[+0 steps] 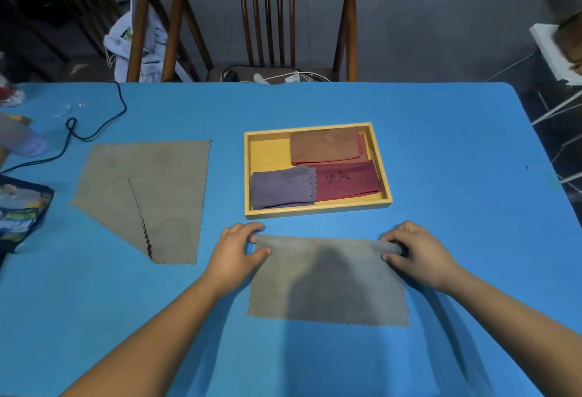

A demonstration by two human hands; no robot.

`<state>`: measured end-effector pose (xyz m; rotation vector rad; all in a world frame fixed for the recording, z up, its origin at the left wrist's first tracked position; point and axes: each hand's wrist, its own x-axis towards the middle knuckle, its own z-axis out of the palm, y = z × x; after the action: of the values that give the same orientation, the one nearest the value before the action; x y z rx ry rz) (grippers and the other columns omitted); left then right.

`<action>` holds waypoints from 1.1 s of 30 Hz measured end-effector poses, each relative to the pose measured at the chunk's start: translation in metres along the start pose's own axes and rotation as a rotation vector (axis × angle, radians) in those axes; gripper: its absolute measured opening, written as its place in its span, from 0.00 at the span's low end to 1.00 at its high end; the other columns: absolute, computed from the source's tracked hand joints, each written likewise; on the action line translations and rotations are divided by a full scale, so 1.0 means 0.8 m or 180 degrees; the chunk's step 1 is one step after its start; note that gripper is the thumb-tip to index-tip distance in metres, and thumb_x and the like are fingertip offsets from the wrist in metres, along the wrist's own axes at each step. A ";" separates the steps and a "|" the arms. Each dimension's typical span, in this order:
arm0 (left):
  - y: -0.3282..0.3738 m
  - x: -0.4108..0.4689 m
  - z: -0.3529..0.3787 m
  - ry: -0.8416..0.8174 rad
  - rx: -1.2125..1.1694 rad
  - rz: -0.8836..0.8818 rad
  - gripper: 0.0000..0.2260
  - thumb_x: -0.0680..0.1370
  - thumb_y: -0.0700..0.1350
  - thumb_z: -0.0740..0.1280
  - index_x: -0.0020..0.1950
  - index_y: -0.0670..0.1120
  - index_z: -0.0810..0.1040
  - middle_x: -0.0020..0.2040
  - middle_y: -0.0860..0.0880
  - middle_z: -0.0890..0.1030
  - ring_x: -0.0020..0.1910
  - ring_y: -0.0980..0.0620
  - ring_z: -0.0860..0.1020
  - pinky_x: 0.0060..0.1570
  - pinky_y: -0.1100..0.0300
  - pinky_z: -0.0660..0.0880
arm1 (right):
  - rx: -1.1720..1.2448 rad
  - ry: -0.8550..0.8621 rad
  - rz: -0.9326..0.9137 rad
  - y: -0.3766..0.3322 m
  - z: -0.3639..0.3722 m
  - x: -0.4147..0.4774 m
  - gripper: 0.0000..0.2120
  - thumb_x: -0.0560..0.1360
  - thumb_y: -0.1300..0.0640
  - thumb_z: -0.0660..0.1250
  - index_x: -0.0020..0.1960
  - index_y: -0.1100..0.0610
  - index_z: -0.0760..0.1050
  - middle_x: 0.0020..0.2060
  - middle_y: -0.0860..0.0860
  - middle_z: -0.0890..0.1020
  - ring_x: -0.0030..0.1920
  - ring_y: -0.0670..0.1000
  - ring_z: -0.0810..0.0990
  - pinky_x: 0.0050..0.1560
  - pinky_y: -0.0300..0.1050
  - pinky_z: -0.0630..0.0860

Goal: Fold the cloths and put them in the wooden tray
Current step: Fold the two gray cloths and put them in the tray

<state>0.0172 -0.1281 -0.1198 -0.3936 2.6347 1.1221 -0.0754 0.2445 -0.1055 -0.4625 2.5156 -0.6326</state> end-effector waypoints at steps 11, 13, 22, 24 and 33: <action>-0.019 -0.048 -0.043 -0.0562 0.0441 0.1320 0.07 0.75 0.42 0.68 0.46 0.55 0.78 0.48 0.60 0.80 0.47 0.59 0.78 0.45 0.64 0.75 | -0.1041 0.0791 -0.1667 -0.005 0.001 -0.095 0.13 0.77 0.53 0.61 0.53 0.51 0.83 0.56 0.47 0.84 0.56 0.49 0.82 0.53 0.43 0.78; -0.032 -0.066 -0.034 -0.0633 0.1002 0.1545 0.06 0.76 0.45 0.67 0.50 0.56 0.80 0.51 0.60 0.80 0.51 0.59 0.78 0.47 0.64 0.76 | -0.1414 0.0621 -0.1939 0.009 0.016 -0.107 0.18 0.80 0.51 0.56 0.52 0.54 0.84 0.57 0.50 0.84 0.55 0.53 0.84 0.55 0.46 0.79; -0.035 -0.073 -0.020 -0.0424 0.0541 0.0940 0.14 0.75 0.61 0.65 0.57 0.59 0.77 0.50 0.63 0.77 0.49 0.66 0.73 0.50 0.63 0.75 | -0.0991 0.0467 -0.1219 0.006 0.031 -0.091 0.16 0.79 0.42 0.57 0.53 0.50 0.79 0.56 0.47 0.79 0.55 0.51 0.79 0.53 0.46 0.76; -0.026 -0.066 -0.014 -0.0313 0.0311 0.0750 0.15 0.74 0.60 0.67 0.59 0.58 0.76 0.49 0.63 0.73 0.47 0.64 0.73 0.48 0.63 0.76 | -0.0805 0.0492 -0.0852 -0.002 0.031 -0.081 0.20 0.76 0.39 0.61 0.62 0.49 0.77 0.61 0.45 0.76 0.60 0.48 0.76 0.58 0.46 0.76; -0.012 -0.047 0.010 -0.0178 0.0463 0.0223 0.12 0.69 0.54 0.73 0.50 0.55 0.76 0.54 0.58 0.70 0.56 0.59 0.69 0.51 0.64 0.72 | -0.0142 0.0018 0.0030 -0.017 0.034 -0.062 0.12 0.65 0.44 0.71 0.47 0.40 0.73 0.48 0.37 0.75 0.51 0.43 0.73 0.50 0.41 0.73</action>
<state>0.0568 -0.1231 -0.1191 -0.2395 2.6780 0.9390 -0.0177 0.2452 -0.1007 -0.4653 2.5401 -0.5758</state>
